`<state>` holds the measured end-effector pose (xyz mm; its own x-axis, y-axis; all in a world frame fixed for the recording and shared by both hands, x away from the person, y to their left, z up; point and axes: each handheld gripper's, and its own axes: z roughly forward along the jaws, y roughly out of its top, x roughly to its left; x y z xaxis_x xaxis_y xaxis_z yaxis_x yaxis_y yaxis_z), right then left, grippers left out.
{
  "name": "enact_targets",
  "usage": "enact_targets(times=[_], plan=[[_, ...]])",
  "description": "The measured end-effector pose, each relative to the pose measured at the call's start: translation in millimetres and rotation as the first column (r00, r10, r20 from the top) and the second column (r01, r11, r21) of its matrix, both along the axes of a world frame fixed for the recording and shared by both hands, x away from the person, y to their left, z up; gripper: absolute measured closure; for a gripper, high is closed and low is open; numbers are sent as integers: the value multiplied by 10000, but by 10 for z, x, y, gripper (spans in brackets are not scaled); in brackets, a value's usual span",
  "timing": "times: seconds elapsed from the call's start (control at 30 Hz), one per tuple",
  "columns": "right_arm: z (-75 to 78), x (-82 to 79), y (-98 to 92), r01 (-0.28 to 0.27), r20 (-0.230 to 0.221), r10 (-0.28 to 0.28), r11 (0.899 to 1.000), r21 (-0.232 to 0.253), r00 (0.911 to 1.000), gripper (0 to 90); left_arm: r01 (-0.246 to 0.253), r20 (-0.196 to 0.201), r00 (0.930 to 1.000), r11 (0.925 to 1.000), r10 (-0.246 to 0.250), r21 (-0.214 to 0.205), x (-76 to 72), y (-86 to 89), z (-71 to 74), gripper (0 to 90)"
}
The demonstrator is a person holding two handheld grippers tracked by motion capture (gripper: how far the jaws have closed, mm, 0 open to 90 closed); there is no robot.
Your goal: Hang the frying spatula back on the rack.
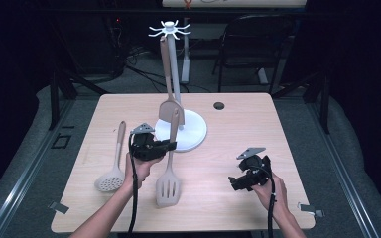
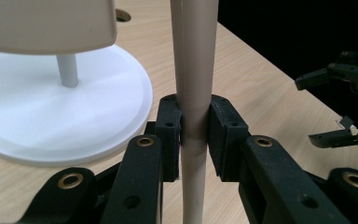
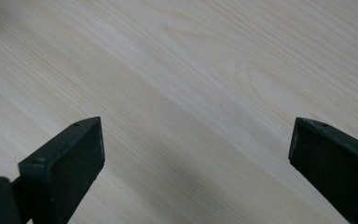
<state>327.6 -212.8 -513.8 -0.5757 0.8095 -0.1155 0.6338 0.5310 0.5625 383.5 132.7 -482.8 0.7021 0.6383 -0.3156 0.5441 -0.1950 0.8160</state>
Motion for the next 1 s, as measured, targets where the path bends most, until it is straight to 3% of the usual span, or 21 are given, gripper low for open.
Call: enact_targets(times=[0.2,0.4,0.6,1.0], plan=[[-23,11,-9,-32,-109,32,10000,13,9999,35,87,263,9996,9999,-86,-55,-30,-16,85,756],[-30,14,3,-163,-94,162,9998,-65,9998,36,149,851,9963,9998,-136,-142,-59,-69,205,756],[-36,23,-16,-144,-243,142,9999,-55,9996,38,241,1073,9940,9994,-212,-266,-57,-120,302,762],[-55,41,-31,-67,-269,65,10000,-53,9996,38,217,1643,9862,9998,-211,-17,25,-222,506,765]])
